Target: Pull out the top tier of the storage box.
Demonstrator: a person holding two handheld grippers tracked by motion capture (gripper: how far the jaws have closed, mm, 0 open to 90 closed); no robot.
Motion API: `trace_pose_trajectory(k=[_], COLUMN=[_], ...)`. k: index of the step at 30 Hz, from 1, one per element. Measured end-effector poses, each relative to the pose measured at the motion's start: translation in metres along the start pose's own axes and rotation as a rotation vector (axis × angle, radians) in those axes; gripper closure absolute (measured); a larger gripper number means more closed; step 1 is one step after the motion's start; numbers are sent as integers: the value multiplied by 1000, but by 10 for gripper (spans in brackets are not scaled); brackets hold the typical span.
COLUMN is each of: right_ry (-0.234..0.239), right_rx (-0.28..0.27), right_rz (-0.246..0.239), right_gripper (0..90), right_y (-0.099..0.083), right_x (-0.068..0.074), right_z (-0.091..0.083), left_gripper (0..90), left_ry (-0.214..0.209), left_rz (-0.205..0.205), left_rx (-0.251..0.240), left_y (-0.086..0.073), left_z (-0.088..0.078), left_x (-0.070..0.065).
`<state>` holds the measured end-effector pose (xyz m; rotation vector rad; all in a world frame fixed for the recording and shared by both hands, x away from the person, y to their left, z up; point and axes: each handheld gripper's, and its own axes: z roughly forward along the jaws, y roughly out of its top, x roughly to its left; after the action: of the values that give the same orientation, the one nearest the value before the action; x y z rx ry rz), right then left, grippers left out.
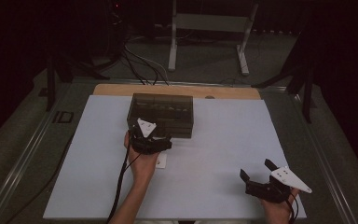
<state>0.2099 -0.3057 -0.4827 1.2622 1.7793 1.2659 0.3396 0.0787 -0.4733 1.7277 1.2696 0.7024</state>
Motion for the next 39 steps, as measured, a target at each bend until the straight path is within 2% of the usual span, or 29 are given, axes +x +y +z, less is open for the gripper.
trace_pose_trajectory(k=[23, 25, 27, 37, 39], right_ry=[-3, -3, -3, -8, -9], right_rx=[1, 1, 2, 5, 6], right_rz=[-1, -1, -1, 1, 1], right_gripper=[0, 0, 0, 0, 0], right_y=[0, 0, 0, 0, 0], right_x=[0, 0, 0, -1, -1], right_z=[0, 0, 0, 0, 0], left_gripper=[27, 27, 28, 29, 70], left_ry=[58, 72, 106, 145, 177], left_rz=[-9, -10, -6, -14, -12], left_rx=[8, 11, 14, 26, 27], left_y=[2, 1, 1, 0, 0], left_z=[9, 10, 11, 17, 18], left_x=[-9, -10, -12, -15, -16])
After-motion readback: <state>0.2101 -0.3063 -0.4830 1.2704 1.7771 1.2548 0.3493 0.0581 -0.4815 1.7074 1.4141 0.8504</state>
